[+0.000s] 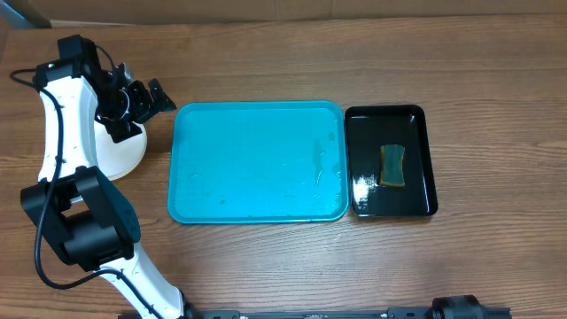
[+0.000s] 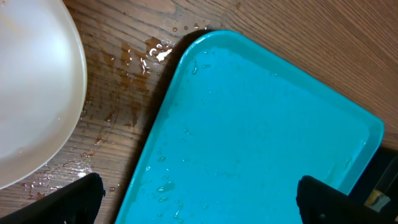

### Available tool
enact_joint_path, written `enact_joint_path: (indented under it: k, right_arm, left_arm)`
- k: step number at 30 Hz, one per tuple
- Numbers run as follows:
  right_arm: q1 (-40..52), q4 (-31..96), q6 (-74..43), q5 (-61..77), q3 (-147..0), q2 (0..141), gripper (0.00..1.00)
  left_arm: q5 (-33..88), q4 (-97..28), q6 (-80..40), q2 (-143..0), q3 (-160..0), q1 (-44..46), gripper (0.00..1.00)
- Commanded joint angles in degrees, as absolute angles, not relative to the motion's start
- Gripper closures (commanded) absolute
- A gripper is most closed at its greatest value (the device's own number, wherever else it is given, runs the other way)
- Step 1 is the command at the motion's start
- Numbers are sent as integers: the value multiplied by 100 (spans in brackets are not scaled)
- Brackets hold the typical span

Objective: Clean dirty plates on tray and stack at the side

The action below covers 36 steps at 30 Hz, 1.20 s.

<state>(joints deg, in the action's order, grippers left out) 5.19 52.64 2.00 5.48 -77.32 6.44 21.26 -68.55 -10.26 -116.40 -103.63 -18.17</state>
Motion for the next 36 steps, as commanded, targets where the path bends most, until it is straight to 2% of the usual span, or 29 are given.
enact_joint_path:
  k: [1,9,14,25,30,34,36]
  right_arm:
    - [438,4108,495,548,-6318,134,0]
    - [189,-141,471,1264,-3330,49,0]
    - [185,-1813,425,1321,-1452,23,0]
    - [185,-1767,322,1304,-40,21,0]
    - [185,-895,325,1090,-45,21,0]
    - [185,370,279,742,-45,21,0]
    - [185,440,169,548,-45,21,0]
  left_arm:
    - [2163,-6853,-899,-11657,-10326,-1796,0]
    - [2163,-6851,-899,-11657,-10326,-1796,0]
    - [2161,-6851,-899,-11657,-10326,-1806,0]
    - [2161,-6851,-899,-11657,-10326,-1798,0]
    - [2161,-6851,-899,-11657,-10326,-1798,0]
    - [2163,-6851,-899,-11657,-10326,-1796,0]
    - [2161,-6851,-899,-11657,-10326,-1798,0]
